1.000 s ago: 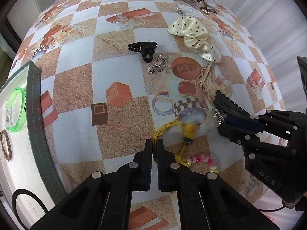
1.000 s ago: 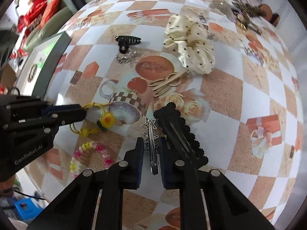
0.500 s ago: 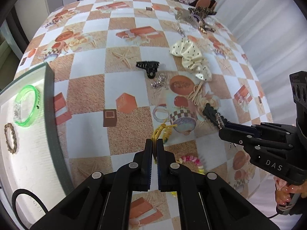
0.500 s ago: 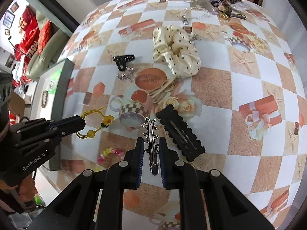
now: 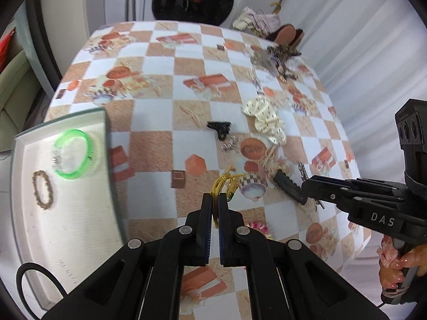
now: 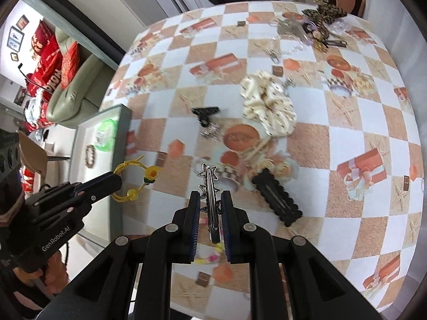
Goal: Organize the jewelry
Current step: 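Carry the hair tie and hairpin to the tray and release both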
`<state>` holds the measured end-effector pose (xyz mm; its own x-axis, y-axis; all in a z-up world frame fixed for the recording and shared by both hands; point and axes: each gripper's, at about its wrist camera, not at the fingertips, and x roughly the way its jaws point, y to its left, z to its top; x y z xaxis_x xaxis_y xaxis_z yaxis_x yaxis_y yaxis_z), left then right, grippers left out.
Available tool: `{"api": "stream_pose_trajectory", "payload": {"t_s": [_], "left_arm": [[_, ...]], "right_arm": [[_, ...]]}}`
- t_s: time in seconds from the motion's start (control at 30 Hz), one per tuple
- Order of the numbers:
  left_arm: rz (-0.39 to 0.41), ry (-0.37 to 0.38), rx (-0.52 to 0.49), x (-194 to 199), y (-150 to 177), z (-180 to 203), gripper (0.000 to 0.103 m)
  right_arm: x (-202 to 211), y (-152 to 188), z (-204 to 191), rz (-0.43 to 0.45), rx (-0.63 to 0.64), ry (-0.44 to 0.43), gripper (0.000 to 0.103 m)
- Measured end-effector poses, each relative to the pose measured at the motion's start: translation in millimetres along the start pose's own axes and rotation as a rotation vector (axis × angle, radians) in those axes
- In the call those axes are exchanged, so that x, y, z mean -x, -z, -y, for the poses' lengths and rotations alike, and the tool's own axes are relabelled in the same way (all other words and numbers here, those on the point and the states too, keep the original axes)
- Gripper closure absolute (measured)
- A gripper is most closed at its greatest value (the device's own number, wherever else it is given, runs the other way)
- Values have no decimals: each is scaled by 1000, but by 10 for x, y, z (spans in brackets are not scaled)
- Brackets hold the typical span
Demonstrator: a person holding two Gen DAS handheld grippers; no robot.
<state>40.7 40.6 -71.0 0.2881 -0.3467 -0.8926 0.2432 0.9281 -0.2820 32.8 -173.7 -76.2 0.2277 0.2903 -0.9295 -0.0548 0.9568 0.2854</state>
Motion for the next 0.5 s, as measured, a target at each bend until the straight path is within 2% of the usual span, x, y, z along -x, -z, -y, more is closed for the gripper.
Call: {"api": "stream_pose_trajectory", "payload": {"t_s": [0.2, 0.5], "left_arm": [[56, -26, 51, 331, -6, -295, 94], [122, -93, 154, 707, 59, -920, 94]], "right_arm": [[133, -188, -391, 11, 38, -43, 86], [183, -537, -1228, 21, 164, -128, 86]]}}
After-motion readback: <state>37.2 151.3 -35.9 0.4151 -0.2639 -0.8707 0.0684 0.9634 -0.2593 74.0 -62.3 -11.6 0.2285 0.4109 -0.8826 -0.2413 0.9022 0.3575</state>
